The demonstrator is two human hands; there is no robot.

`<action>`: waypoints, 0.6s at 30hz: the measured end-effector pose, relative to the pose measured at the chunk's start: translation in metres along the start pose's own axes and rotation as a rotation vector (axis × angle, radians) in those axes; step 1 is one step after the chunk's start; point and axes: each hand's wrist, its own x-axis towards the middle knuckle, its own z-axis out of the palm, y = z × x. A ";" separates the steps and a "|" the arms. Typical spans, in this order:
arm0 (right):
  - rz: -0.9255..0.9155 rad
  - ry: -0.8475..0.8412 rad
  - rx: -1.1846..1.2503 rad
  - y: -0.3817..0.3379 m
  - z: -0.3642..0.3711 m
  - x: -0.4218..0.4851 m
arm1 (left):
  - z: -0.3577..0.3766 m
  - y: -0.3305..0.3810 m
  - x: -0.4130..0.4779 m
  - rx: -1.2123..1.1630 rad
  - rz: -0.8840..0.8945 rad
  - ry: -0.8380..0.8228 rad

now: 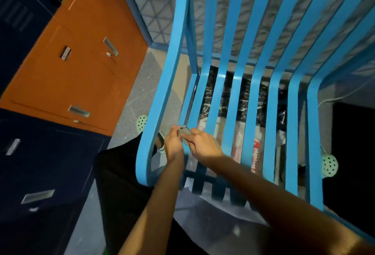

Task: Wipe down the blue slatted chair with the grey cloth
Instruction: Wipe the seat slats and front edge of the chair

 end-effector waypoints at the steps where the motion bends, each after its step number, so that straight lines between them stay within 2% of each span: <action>1: -0.001 -0.008 -0.011 -0.006 0.003 -0.008 | -0.005 -0.002 -0.006 0.020 0.029 -0.010; 6: -0.037 -0.022 -0.031 -0.031 0.021 -0.048 | -0.030 -0.021 -0.018 0.181 0.051 -0.015; 14: -0.127 -0.050 -0.142 -0.049 0.048 -0.085 | -0.051 -0.024 -0.050 0.207 0.010 -0.053; 18: -0.125 -0.043 -0.113 -0.066 0.056 -0.103 | -0.058 -0.029 -0.053 0.230 0.001 -0.068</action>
